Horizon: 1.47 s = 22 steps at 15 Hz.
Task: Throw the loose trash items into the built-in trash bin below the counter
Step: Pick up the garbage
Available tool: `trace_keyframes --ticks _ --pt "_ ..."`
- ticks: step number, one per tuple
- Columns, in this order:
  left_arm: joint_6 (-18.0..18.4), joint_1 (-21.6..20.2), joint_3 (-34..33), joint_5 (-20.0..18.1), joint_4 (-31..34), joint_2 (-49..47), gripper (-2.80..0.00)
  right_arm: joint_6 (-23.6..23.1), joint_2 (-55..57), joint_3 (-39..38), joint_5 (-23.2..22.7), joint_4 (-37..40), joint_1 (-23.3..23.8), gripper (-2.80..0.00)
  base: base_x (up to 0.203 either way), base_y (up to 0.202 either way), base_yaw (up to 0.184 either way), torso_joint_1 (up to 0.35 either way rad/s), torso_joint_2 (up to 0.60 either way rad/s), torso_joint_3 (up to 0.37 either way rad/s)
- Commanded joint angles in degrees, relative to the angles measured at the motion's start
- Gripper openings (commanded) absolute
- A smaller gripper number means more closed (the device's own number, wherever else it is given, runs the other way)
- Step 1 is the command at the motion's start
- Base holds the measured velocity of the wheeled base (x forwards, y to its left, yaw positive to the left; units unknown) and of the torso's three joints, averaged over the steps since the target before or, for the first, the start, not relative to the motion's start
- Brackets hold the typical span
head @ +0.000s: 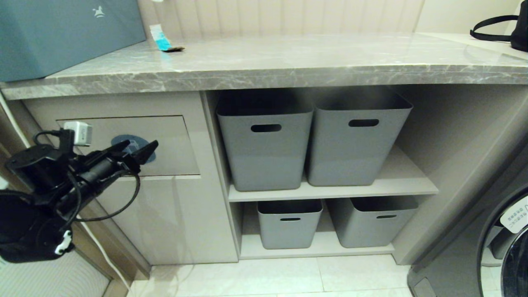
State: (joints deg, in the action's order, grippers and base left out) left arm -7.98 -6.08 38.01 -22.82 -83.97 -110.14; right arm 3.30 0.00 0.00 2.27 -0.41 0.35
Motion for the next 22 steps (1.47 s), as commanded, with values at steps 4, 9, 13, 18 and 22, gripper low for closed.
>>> trace_keyframes --ticks 4,9,13,18,22 --pt "0.0 0.0 -7.9 1.4 8.1 24.7 0.0 0.0 0.1 -0.1 0.0 0.0 0.0 -2.8 0.0 0.0 0.0 0.0 0.0 0.0" --pt "0.2 0.5 -23.0 9.1 36.2 58.5 0.0 0.0 0.1 -0.1 0.0 0.0 0.0 -2.8 0.0 0.0 0.0 0.0 0.0 0.0" --pt "1.5 2.6 -31.7 16.0 60.9 90.2 0.0 0.1 0.1 -0.1 0.0 0.0 0.0 -2.8 0.0 0.0 0.0 0.0 0.0 0.0" --pt "4.8 5.8 -36.4 21.8 86.3 110.4 0.0 0.1 0.1 -0.1 0.0 0.0 0.0 -2.8 0.0 0.0 0.0 0.0 0.0 0.0" --pt "5.0 6.1 -37.2 22.7 85.8 110.1 0.0 0.0 0.1 -0.1 0.0 0.0 0.0 -2.8 0.0 0.0 0.0 0.0 0.0 0.0"
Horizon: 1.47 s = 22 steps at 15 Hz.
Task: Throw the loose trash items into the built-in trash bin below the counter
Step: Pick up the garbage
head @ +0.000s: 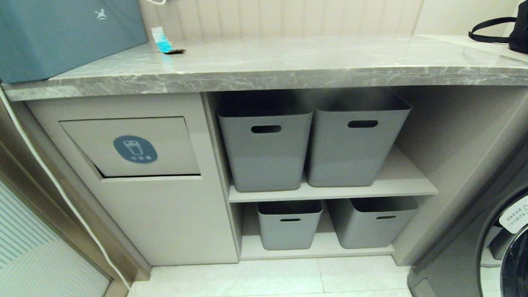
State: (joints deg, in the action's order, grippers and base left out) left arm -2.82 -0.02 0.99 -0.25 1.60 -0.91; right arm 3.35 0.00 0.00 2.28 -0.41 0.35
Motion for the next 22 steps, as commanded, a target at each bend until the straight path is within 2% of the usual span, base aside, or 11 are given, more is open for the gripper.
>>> trace_keyframes --ticks 1,4,8,10,18,22 --pt "0.4 0.0 -0.2 -0.3 0.2 0.8 0.0 0.0 0.1 -0.1 0.0 0.0 0.0 -2.8 0.0 0.0 0.0 0.0 0.0 0.0" --pt "3.3 0.0 -0.3 -0.5 0.2 0.8 0.0 0.1 0.1 -0.1 0.0 0.0 0.0 -2.8 0.0 0.0 0.0 0.0 0.0 0.0" --pt "3.4 0.0 -0.3 -0.5 0.2 0.8 0.0 0.0 0.1 -0.1 0.0 0.0 0.0 -2.8 0.026 0.0 -0.002 0.001 0.0 0.0" --pt "4.3 0.0 -0.3 -0.9 0.2 0.8 0.0 0.0 0.1 -0.1 0.0 0.0 0.0 -2.8 0.186 0.0 0.0 0.007 0.0 0.003" --pt "4.1 0.0 -0.4 -0.9 0.2 0.8 0.0 0.0 0.1 -0.1 0.0 0.0 0.0 -2.8 0.183 0.0 -0.002 0.004 0.0 0.002" --pt "4.5 0.0 -0.4 -1.1 0.2 0.7 0.0 -0.5 0.1 -0.1 -0.2 0.1 0.0 -2.8 0.0 0.0 0.0 0.017 -0.06 -0.049"
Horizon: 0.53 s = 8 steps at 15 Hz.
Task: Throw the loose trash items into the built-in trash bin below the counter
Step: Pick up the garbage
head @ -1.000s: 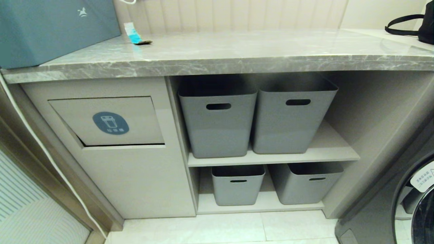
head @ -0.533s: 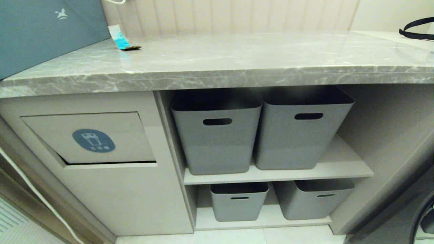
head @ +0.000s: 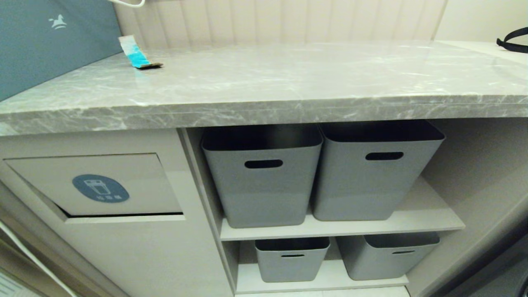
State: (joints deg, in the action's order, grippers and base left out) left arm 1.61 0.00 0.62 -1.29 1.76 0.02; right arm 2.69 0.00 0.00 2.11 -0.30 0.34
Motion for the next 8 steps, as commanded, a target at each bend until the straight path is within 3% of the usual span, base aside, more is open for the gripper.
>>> trace_keyframes --ticks 1,3,8 --pt "0.0 0.0 0.0 0.0 0.0 -0.2 0.0 -0.4 0.1 -0.1 -0.1 -0.1 0.0 -2.8 0.0 0.0 0.0 0.085 -0.32 -0.241" --pt "0.0 0.0 0.0 0.0 0.0 -0.1 0.0 -0.5 0.1 -0.1 -0.1 -0.1 0.0 -2.8 0.0 0.0 0.0 0.039 -0.21 -0.276" --pt "0.0 0.0 0.0 0.0 0.0 -0.1 0.0 -0.6 0.1 -0.1 -0.2 -0.1 0.0 -2.8 0.0 0.0 0.0 0.184 -0.5 -0.296"
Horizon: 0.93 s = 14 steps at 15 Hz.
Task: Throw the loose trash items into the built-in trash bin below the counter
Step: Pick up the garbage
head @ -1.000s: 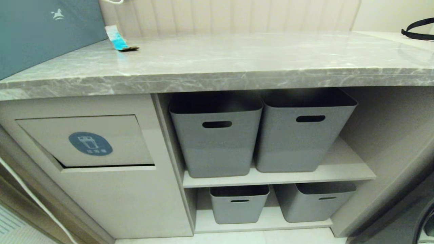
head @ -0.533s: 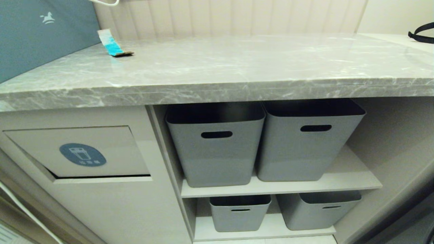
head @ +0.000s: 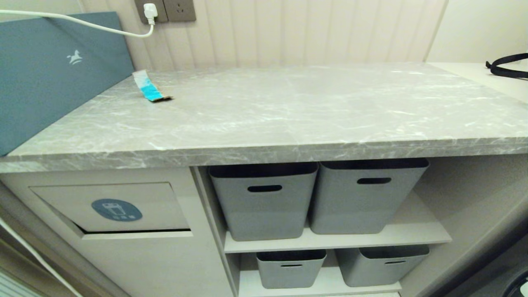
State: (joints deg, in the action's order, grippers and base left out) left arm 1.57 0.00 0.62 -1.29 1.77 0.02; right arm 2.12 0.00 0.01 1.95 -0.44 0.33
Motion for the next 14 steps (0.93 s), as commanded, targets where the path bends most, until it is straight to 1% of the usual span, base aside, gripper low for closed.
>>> trace_keyframes --ticks 1,7,8,14 --pt "0.0 0.0 0.0 0.0 0.0 -0.1 0.0 0.0 0.1 -0.1 0.0 0.0 0.0 -2.8 0.0 0.0 0.0 0.186 -0.46 -0.281" --pt "0.0 0.0 0.0 0.0 0.0 -0.1 0.0 0.0 0.1 -0.1 0.0 0.0 0.0 -2.8 0.0 0.0 0.0 0.198 -0.47 -0.28" --pt "-0.2 0.0 0.0 0.1 0.0 -0.2 -2.8 -0.1 0.1 -0.1 0.0 0.0 0.0 -2.8 0.0 0.0 0.0 0.217 -0.49 -0.28" --pt "-0.4 0.0 0.0 0.1 0.0 -0.1 -2.8 -0.1 0.1 -0.1 0.0 0.0 0.0 -2.8 0.0 0.0 0.0 0.224 -0.51 -0.281"
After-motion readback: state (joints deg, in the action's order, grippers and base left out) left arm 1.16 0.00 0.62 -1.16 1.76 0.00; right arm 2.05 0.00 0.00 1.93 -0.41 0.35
